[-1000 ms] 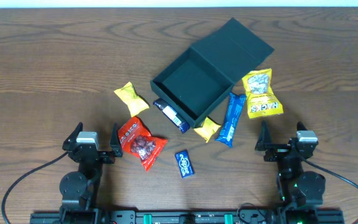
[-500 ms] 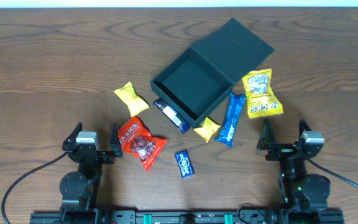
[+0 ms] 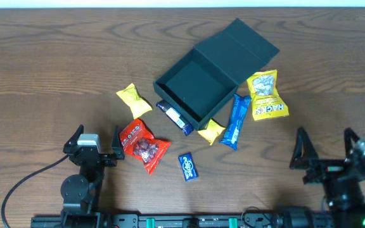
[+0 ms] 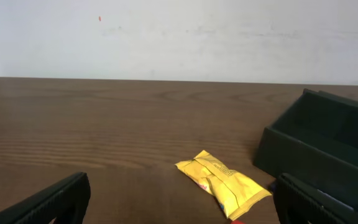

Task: Pack container

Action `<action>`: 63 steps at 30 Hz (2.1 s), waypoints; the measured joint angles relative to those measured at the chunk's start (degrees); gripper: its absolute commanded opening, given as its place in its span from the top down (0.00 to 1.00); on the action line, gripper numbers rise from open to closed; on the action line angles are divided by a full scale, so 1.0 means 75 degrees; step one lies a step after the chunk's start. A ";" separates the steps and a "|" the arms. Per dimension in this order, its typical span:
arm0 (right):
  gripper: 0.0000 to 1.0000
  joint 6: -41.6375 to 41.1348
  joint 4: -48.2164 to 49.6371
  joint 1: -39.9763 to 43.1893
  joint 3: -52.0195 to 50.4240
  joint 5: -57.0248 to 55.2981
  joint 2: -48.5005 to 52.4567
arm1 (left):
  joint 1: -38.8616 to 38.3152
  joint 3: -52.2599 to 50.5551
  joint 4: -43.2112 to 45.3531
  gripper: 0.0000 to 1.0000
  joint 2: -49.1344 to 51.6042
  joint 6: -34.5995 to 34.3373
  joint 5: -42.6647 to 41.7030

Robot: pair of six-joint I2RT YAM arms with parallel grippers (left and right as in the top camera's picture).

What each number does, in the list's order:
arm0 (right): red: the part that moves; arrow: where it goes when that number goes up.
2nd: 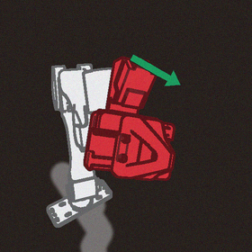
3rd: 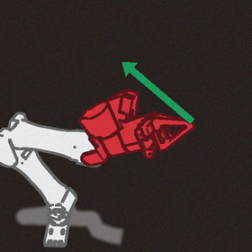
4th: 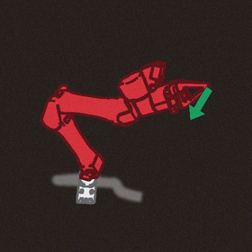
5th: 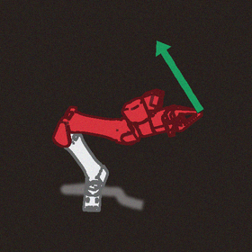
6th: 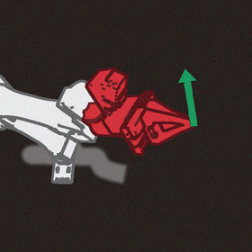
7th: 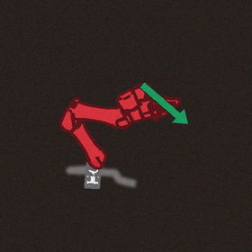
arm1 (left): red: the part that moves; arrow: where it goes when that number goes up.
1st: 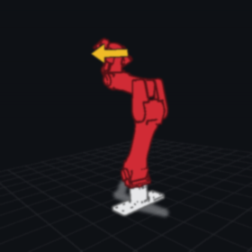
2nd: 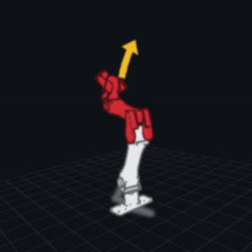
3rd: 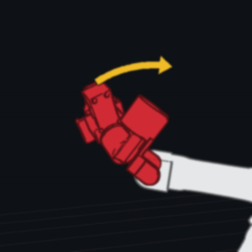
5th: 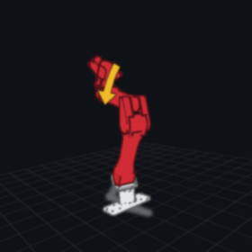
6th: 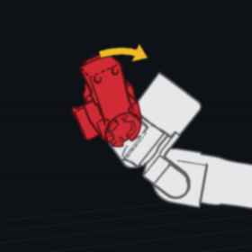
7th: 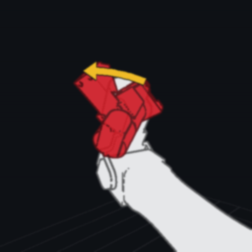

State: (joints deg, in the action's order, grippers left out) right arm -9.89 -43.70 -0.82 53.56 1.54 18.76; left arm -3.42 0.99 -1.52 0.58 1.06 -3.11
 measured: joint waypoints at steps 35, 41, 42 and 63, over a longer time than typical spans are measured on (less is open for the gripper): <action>0.01 0.0557 -0.4255 -0.0152 0.3465 0.4197 0.7621 | 0.0000 0.0009 -0.0017 0.05 0.0000 0.0000 0.0017; 0.01 0.0154 -0.4135 -0.0828 0.3465 0.3917 0.8119 | 0.0000 0.0009 -0.0017 0.05 0.0000 0.0000 0.0015; 0.01 0.0146 -0.4054 -0.1043 0.3465 0.3824 0.8244 | 0.0000 0.0009 -0.0017 0.05 0.0000 0.0000 0.0017; 0.01 -0.0227 -0.2174 -0.4366 0.3465 0.1839 0.9885 | 0.0000 0.0009 -0.0017 0.05 0.0000 0.0000 0.0017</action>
State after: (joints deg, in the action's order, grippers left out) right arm -11.60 -60.01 -33.56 79.55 15.33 92.90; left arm -3.42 1.06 -1.65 0.58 1.06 -2.98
